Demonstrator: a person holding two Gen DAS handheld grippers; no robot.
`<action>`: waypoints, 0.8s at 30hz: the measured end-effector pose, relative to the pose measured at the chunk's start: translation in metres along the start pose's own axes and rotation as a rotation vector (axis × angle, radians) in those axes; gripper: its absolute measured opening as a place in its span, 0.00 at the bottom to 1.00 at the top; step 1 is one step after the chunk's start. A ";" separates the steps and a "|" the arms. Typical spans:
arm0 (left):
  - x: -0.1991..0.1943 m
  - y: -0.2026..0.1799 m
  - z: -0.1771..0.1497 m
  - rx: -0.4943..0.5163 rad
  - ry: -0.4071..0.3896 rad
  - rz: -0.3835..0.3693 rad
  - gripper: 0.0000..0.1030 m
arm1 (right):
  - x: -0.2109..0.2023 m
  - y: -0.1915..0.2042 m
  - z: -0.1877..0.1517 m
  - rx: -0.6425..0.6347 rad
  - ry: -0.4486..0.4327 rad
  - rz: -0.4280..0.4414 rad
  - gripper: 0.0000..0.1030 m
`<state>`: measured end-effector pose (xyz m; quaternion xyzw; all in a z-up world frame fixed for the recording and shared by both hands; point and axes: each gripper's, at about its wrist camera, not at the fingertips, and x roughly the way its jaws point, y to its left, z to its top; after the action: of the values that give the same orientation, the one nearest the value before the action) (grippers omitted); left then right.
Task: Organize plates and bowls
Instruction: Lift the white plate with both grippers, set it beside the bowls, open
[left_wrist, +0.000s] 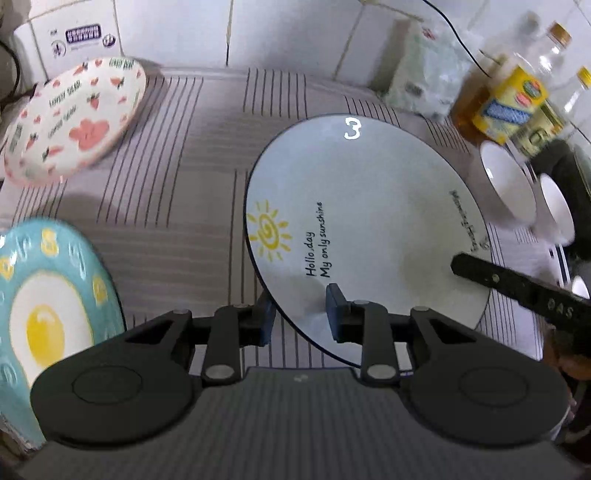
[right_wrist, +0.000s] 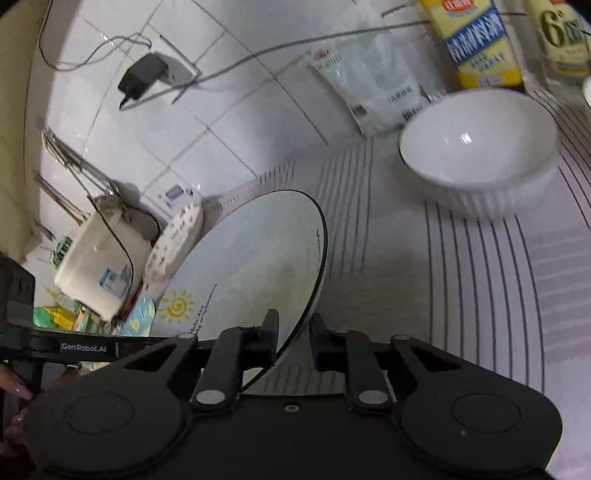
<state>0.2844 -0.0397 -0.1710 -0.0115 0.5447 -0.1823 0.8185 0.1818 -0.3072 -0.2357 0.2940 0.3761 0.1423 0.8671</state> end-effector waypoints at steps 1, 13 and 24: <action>0.002 -0.001 0.008 0.008 -0.005 0.006 0.26 | 0.002 -0.001 0.005 -0.004 -0.002 0.006 0.23; 0.044 0.014 0.075 -0.015 0.007 0.016 0.27 | 0.043 -0.008 0.045 -0.016 -0.020 -0.034 0.26; 0.070 0.027 0.093 -0.127 0.049 0.025 0.27 | 0.069 -0.005 0.061 -0.073 0.027 -0.107 0.28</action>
<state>0.3993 -0.0527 -0.2009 -0.0522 0.5751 -0.1375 0.8048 0.2730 -0.3037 -0.2450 0.2396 0.3974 0.1135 0.8785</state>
